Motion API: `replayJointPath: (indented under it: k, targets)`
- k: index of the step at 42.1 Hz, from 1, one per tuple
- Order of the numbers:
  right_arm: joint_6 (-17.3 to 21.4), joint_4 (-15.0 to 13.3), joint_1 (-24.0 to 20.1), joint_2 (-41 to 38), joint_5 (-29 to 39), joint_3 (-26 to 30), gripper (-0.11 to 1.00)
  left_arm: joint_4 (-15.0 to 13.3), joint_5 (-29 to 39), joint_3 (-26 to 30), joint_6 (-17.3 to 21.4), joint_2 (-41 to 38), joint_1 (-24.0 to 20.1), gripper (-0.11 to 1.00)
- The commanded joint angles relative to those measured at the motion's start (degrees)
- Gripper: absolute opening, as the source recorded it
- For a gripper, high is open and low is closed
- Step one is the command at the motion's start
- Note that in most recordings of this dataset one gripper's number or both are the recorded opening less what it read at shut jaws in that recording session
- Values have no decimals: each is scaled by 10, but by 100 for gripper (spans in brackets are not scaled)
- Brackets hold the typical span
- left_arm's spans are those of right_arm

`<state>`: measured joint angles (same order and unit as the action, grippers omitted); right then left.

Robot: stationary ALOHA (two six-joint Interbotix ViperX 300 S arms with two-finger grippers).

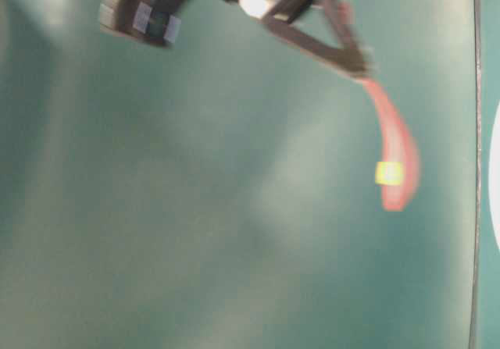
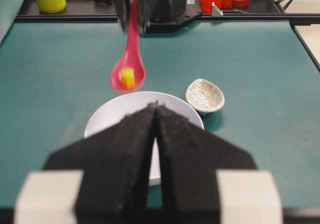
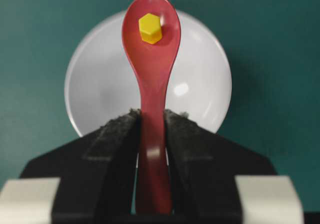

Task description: Scoop the yellow hexagonal prism block from the bowl with a spoon using the right arm.

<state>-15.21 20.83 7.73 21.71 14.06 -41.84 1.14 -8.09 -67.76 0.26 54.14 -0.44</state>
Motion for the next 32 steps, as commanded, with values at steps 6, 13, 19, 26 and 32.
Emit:
replayJointPath:
  k: [6,13,19,26,32]
  targets:
    - [-1,-6,-1,39,12,18,23,1,-5,11,0,-5,0,0]
    - [-4,-6,-1,34,16,25,23,1,-5,11,0,-6,1,0]
    - [-4,-7,0,31,14,27,23,1,-5,11,0,-5,1,0]
    - [-4,-7,0,31,14,26,23,1,-6,11,0,-5,0,0]
    - [-4,-6,0,31,12,26,23,1,-6,11,0,-5,1,0]
